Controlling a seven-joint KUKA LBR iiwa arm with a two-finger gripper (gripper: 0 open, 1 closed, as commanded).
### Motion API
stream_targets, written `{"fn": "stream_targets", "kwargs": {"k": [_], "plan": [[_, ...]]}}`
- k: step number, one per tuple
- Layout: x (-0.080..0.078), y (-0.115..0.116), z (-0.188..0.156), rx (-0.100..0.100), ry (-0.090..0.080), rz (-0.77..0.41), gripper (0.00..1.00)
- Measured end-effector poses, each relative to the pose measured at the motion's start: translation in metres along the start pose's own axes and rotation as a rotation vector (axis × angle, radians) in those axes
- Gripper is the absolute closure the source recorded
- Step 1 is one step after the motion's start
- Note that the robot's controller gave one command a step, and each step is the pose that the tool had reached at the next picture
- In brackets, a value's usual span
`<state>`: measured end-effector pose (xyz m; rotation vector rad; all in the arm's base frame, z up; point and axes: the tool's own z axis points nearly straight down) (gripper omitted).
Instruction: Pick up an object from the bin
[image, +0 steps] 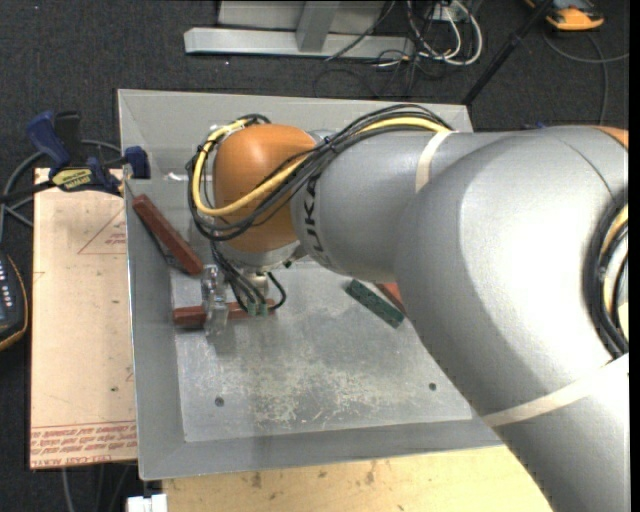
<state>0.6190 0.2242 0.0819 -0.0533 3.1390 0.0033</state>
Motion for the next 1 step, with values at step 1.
{"fn": "stream_targets", "kwargs": {"k": [1], "plan": [[-0.0121, -0.0076, -0.1728, -0.002, -0.01, 0.036, 1.0]]}}
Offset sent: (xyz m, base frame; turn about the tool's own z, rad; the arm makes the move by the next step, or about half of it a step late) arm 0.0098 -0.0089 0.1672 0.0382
